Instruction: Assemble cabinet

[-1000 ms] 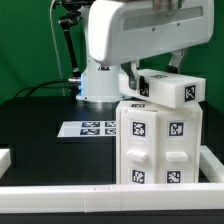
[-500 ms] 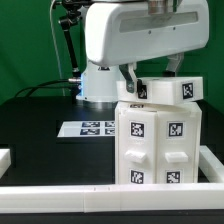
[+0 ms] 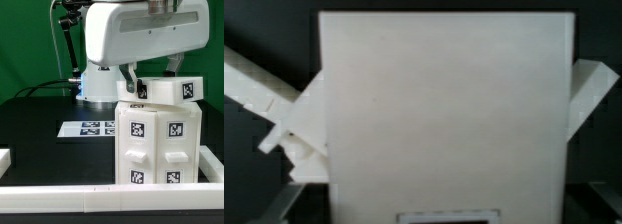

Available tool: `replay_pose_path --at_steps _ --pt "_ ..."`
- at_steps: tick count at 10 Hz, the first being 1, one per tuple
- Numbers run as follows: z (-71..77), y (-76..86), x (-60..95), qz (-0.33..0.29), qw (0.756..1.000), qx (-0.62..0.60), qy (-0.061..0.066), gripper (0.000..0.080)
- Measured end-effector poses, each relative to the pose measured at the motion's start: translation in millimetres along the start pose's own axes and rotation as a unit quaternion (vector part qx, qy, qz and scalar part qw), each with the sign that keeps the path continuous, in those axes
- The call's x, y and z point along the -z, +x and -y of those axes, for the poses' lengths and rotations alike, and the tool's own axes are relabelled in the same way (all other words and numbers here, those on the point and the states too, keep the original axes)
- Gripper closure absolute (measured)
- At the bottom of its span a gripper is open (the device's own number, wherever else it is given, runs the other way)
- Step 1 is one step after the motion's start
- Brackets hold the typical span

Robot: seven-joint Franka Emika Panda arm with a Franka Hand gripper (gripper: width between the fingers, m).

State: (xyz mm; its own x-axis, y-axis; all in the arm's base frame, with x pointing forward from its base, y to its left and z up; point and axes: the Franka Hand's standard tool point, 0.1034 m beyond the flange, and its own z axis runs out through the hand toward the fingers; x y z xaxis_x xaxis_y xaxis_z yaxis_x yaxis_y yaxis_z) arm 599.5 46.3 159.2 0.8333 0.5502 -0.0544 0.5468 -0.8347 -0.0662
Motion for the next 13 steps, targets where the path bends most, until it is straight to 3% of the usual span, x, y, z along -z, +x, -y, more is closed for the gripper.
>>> replay_pose_path --at_steps 5,10,13 --pt "0.2 0.1 0.0 0.0 1.0 -0.011 0.0 0.0239" --pt "2.5 1.3 -0.3 0.0 0.988 -0.155 0.001 0.0239" --pt "4.2 2.2 -0.5 -0.001 0.965 -0.262 0.006 0.0239"
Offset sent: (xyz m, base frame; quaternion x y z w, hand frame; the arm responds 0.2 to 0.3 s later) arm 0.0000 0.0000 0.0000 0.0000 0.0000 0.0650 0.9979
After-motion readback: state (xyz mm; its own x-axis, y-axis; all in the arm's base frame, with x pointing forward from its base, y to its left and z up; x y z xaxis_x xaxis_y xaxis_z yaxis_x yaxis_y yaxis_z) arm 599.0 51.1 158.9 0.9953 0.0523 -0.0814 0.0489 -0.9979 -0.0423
